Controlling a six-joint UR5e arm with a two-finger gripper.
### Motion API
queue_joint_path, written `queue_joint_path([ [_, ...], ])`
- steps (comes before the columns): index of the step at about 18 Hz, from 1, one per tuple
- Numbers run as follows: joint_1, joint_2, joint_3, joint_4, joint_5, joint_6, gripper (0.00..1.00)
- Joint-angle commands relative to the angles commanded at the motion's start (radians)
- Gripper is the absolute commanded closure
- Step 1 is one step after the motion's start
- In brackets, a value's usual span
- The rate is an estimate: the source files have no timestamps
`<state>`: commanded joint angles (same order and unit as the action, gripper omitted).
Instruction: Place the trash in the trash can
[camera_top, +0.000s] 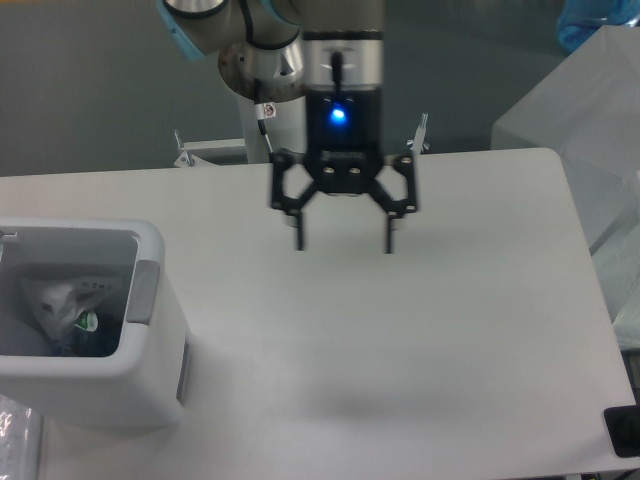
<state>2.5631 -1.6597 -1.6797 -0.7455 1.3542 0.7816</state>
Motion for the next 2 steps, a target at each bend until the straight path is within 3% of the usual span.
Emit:
queue_joint_path([
  [2, 0.006, 0.001, 0.002, -0.008, 0.064, 0.059, 0.00],
])
